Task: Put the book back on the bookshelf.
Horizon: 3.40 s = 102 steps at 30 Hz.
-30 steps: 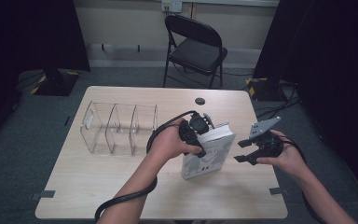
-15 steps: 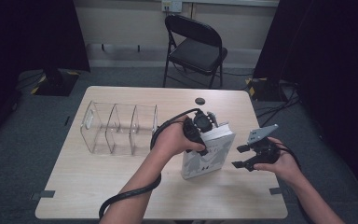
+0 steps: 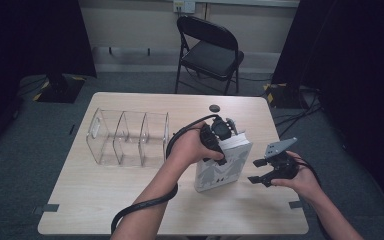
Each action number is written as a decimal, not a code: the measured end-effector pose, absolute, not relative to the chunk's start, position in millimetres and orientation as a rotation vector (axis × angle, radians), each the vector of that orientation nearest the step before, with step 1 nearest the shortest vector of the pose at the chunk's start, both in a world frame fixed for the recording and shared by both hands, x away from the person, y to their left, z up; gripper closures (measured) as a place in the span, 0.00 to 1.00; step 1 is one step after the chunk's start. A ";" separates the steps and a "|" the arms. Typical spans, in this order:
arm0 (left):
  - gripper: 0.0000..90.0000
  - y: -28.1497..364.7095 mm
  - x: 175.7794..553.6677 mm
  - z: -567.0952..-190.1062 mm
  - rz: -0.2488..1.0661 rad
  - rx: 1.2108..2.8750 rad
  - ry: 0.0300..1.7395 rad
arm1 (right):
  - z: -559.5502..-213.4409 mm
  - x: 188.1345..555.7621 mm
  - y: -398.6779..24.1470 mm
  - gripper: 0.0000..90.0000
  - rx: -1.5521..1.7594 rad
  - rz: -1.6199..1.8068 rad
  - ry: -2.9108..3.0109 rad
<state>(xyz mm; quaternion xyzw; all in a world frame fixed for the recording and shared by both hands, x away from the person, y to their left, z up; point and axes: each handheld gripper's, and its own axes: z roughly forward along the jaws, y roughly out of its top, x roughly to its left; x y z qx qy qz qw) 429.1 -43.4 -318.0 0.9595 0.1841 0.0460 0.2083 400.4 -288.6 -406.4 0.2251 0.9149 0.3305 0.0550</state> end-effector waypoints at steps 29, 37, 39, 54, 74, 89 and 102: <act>0.24 -58.9 434.7 -329.1 0.040 2.698 0.539 | -407.5 400.1 -293.6 0.34 0.695 1.007 2.781; 0.17 -58.7 434.7 -330.9 0.048 2.706 0.520 | -409.6 399.9 -296.8 0.34 0.713 1.009 2.777; 0.17 -59.0 434.1 -331.3 0.022 2.716 0.512 | -410.1 399.5 -296.8 0.34 0.714 1.009 2.781; 0.36 -61.1 429.6 -331.1 0.004 2.735 0.488 | -412.7 398.9 -297.8 0.34 0.721 1.013 2.780; 0.58 -60.3 423.0 -319.6 0.051 2.746 0.503 | -420.9 397.4 -303.8 0.34 0.741 1.024 2.770; 0.58 -62.9 420.1 -317.0 0.028 2.799 0.571 | -429.9 396.2 -305.3 0.34 0.758 1.034 2.777; 0.59 -66.8 416.3 -311.4 -0.007 2.832 0.685 | -434.0 394.1 -308.8 0.34 0.773 1.045 2.769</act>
